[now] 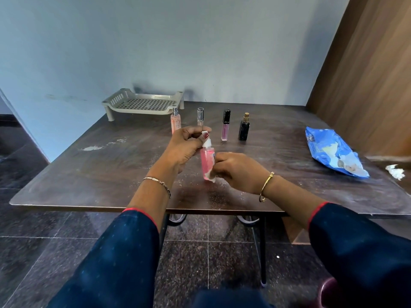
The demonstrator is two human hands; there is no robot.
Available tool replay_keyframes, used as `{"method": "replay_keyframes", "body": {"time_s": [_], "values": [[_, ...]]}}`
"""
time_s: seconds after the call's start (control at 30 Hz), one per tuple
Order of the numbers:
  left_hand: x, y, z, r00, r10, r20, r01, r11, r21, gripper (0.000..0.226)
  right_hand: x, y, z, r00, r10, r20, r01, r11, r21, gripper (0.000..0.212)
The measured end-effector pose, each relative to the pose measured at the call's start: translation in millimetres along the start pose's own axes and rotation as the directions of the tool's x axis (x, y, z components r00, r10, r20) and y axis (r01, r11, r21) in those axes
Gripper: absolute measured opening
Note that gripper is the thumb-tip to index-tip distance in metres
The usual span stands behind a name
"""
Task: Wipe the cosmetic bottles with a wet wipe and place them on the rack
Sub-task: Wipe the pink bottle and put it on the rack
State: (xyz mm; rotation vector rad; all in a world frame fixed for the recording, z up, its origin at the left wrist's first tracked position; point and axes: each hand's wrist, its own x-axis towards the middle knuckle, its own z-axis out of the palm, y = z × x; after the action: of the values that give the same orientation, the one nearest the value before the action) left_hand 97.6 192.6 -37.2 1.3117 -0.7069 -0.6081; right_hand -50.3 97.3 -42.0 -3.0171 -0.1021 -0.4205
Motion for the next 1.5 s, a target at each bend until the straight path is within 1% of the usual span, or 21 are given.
{"method": "replay_keyframes", "body": {"time_s": [0.07,0.17,0.23,0.3,0.37,0.43,0.57,0.63,0.73,0.8,0.87,0.9,0.97,1.03,1.1,1.17,1.23,1.3,1.33,1.4,1.5], "values": [[0,0,3,1.0,0.008,0.027,-0.008,1.0,-0.008,0.017,3,4,-6,0.996,0.03,-0.083,-0.029,0.999,0.017,0.015],[-2,-1,7,0.998,0.017,0.054,-0.015,0.999,-0.031,0.016,5,8,-10,0.962,0.105,-0.253,-0.109,0.994,-0.004,0.017],[-2,-2,11,0.998,0.017,0.066,-0.014,0.999,-0.045,0.016,2,4,-7,0.953,0.093,-0.288,-0.104,0.994,-0.024,0.016],[-2,-2,14,0.997,0.01,0.074,-0.007,0.999,-0.049,0.017,-3,-2,0,0.97,0.028,-0.24,-0.04,0.998,-0.046,0.014],[-1,-2,15,0.997,-0.006,0.076,0.012,0.997,-0.079,0.018,-9,-4,6,0.989,-0.032,-0.144,0.014,0.993,-0.12,0.015],[-1,-2,17,0.998,-0.02,0.058,0.025,0.996,-0.088,0.016,-14,-5,9,0.998,-0.04,-0.049,0.03,0.981,-0.191,0.019],[0,-1,20,0.999,0.018,-0.051,-0.017,1.0,0.014,0.02,-13,-4,4,0.995,-0.092,0.047,0.101,0.964,-0.244,0.026],[1,0,21,0.996,0.043,-0.076,-0.04,0.998,0.047,0.02,-7,-1,-4,0.997,-0.077,0.009,0.077,0.967,-0.242,0.025],[0,3,20,0.996,0.052,-0.068,-0.048,0.996,0.07,0.02,2,5,-16,0.979,0.024,-0.202,-0.045,0.994,-0.101,0.016],[-1,3,19,0.996,0.063,-0.062,-0.057,0.994,0.092,0.02,4,6,-16,0.952,0.081,-0.297,-0.099,0.994,-0.048,0.013],[-1,2,19,0.995,0.083,-0.06,-0.077,0.992,0.1,0.019,1,3,-11,0.951,0.089,-0.297,-0.106,0.994,-0.041,0.013],[-1,1,18,0.994,0.092,-0.061,-0.086,0.992,0.096,0.019,-3,1,-6,0.96,0.063,-0.271,-0.078,0.996,-0.045,0.013],[0,0,16,0.993,0.099,-0.068,-0.093,0.992,0.084,0.018,-12,-2,2,0.988,-0.022,-0.151,0.012,0.997,-0.072,0.013],[1,-1,14,0.993,0.098,-0.063,-0.092,0.992,0.091,0.016,-20,-4,9,0.998,-0.061,0.003,0.061,0.992,-0.108,0.019],[2,-1,13,0.994,0.095,-0.056,-0.088,0.991,0.104,0.014,-22,-3,10,0.996,-0.067,0.055,0.074,0.987,-0.143,0.023],[2,-1,12,0.994,0.091,-0.053,-0.085,0.992,0.096,0.013,-15,-1,4,0.999,-0.051,0.0,0.05,0.987,-0.154,0.02],[1,-1,12,0.996,0.083,-0.045,-0.079,0.994,0.077,0.012,-4,1,-6,0.991,-0.004,-0.131,-0.011,0.994,-0.108,0.015],[0,-3,14,0.996,0.077,-0.032,-0.076,0.996,0.053,0.011,4,0,-12,0.963,0.057,-0.264,-0.072,0.996,-0.048,0.011],[-1,-4,15,0.996,0.081,-0.027,-0.079,0.996,0.046,0.01,6,-1,-13,0.95,0.078,-0.303,-0.093,0.995,-0.034,0.01],[-1,-6,18,0.995,0.096,-0.019,-0.095,0.995,0.045,0.01,4,-4,-10,0.943,0.083,-0.322,-0.1,0.994,-0.036,0.01],[-1,-7,19,0.995,0.094,-0.011,-0.094,0.995,0.032,0.012,-9,-6,1,0.969,0.033,-0.245,-0.052,0.996,-0.07,0.015]]}}
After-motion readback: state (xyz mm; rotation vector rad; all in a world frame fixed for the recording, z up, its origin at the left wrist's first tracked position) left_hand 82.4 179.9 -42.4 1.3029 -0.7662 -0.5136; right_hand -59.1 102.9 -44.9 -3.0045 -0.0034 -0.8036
